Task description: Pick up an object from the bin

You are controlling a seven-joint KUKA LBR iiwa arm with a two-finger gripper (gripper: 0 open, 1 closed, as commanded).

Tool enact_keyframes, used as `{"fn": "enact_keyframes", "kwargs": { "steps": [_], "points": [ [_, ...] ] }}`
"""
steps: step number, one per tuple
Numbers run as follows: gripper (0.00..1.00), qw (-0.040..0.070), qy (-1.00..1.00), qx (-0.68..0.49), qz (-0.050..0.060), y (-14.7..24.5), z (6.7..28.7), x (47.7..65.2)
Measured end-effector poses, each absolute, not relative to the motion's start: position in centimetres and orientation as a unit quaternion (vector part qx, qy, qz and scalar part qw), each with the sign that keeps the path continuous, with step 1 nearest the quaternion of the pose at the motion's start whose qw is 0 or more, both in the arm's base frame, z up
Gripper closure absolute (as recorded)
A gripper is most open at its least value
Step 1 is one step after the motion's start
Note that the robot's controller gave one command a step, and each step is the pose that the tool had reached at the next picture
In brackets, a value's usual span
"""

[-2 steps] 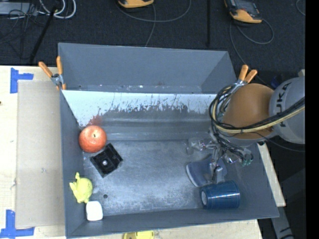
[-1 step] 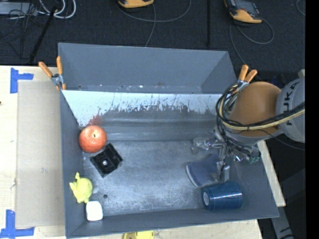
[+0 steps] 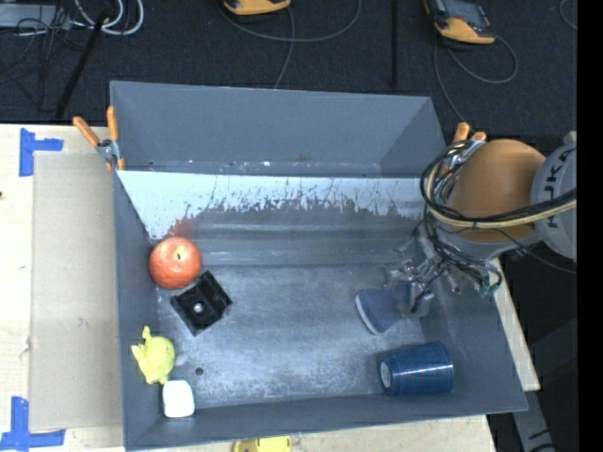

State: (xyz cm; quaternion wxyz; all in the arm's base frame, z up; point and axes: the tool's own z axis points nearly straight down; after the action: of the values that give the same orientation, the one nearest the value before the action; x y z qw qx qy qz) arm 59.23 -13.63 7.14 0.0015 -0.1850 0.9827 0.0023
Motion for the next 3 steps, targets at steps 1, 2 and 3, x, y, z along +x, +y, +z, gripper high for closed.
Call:
{"fn": "enact_keyframes", "kwargs": {
  "steps": [1, 2, 3],
  "points": [
    [1.0, 0.001, 0.983, -0.185, 0.002, -13.6, 7.1, 59.2],
    [1.0, 0.001, 0.983, -0.185, 0.003, -13.6, 7.5, 59.1],
    [1.0, -0.003, 0.983, -0.185, 0.003, -13.5, 9.4, 58.9]
  ]
}}
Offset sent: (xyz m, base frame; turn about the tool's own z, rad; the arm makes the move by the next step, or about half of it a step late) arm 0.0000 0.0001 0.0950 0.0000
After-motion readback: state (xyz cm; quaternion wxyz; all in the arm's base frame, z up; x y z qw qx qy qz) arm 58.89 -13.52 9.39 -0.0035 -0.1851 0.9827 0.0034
